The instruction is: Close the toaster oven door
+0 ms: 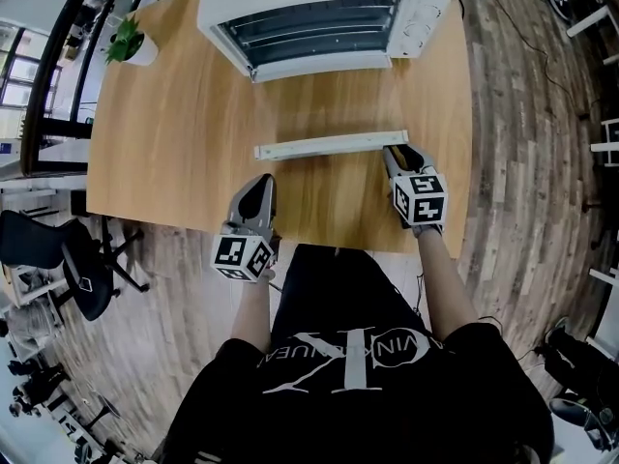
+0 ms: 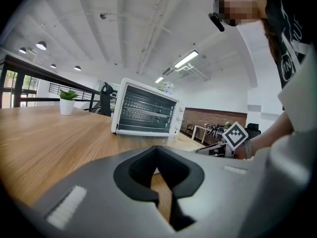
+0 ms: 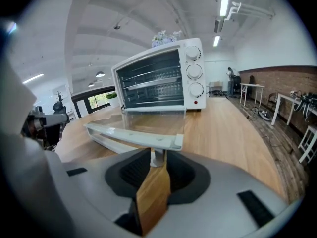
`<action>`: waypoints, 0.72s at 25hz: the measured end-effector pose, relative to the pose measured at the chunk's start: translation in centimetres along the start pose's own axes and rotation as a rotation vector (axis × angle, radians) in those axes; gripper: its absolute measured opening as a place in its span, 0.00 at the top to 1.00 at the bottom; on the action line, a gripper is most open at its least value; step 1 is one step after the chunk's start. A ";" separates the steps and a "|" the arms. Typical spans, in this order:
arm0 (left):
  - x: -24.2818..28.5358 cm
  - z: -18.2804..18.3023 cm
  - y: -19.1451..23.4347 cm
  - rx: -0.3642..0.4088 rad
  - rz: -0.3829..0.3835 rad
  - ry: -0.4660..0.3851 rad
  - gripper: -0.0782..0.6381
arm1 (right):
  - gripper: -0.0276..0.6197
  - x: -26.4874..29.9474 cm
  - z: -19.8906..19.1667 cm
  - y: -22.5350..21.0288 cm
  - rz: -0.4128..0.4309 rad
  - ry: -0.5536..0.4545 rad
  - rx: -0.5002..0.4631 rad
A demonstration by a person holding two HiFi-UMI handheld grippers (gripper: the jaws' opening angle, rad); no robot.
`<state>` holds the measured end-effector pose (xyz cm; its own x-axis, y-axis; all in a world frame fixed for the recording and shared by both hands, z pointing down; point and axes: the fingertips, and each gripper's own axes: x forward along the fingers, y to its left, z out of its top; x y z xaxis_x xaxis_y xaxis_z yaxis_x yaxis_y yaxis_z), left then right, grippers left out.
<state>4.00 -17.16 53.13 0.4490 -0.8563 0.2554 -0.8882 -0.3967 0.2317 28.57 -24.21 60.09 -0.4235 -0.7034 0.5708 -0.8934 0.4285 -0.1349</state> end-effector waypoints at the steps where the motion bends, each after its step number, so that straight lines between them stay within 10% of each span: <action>1: 0.0 0.2 0.4 0.004 0.002 -0.002 0.88 | 0.83 0.0 0.1 -0.2 -0.011 -0.005 -0.002; 18: -1.0 1.8 2.8 0.011 0.068 -0.048 0.88 | 0.83 -2.9 6.3 0.3 -0.015 -0.229 -0.078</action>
<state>0.90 -18.05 51.81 0.3830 -0.8959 0.2252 -0.9175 -0.3407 0.2052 28.58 -25.64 53.27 -0.4416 -0.8162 0.3726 -0.8891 0.4537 -0.0599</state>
